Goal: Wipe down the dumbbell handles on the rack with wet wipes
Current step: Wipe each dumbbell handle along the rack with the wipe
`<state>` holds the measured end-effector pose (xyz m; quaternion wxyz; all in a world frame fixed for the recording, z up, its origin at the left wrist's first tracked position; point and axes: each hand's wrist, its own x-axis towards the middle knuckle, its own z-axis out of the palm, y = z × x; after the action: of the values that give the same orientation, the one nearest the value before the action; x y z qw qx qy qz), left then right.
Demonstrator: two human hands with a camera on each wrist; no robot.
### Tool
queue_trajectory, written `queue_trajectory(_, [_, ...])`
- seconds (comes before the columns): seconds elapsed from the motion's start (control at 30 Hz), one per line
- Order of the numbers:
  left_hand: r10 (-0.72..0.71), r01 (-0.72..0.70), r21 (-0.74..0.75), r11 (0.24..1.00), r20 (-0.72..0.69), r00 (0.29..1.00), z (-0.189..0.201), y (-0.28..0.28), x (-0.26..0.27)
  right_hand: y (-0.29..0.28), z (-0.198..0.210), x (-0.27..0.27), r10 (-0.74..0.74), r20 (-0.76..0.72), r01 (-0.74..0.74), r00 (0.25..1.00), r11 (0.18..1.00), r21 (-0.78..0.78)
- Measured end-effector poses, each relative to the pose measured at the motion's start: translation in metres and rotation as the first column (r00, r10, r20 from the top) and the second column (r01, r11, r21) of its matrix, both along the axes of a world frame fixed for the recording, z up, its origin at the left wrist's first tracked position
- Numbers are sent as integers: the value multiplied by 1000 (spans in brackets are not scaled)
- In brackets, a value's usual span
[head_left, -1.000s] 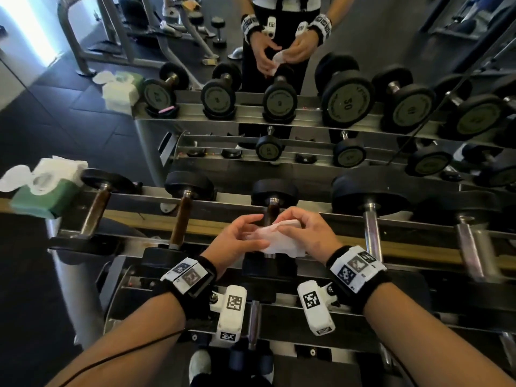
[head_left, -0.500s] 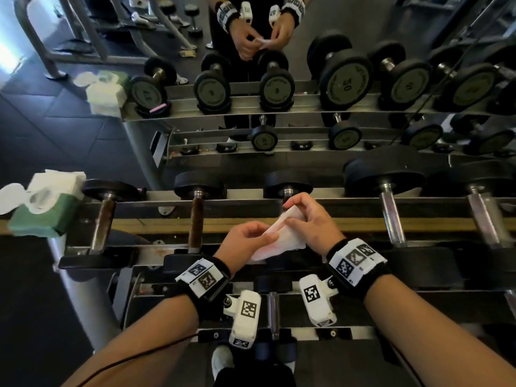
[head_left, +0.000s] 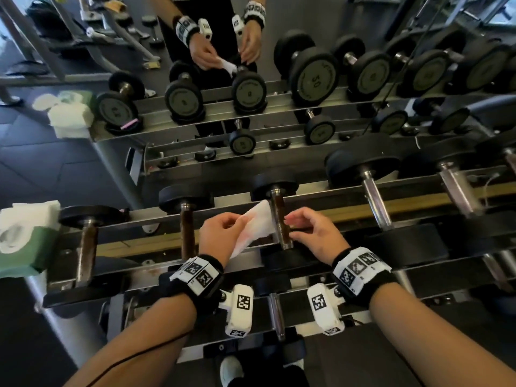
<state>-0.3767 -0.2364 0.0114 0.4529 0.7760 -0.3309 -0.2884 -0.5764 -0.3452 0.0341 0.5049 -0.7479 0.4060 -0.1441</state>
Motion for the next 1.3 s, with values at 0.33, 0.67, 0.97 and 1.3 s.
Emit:
queue_trajectory(0.33, [-94, 92, 29, 995, 50, 994, -31, -39, -15, 18, -25, -28, -18, -33, 21, 999, 995, 101])
queue_trajectory(0.67, [-281, 277, 95, 956, 27, 959, -45, -60, -32, 22, -49, -40, -66, 88, 54, 994, 990, 132])
queue_trajectory(0.97, [-493, 487, 133, 863, 11, 870, -46, -35, -36, 27, -62, -42, -114, 179, 90, 977, 986, 141])
queue_trajectory(1.3, [-220, 222, 8, 975, -86, 972, -43, -62, -25, 29, -62, -41, -145, 201, 103, 969, 974, 204])
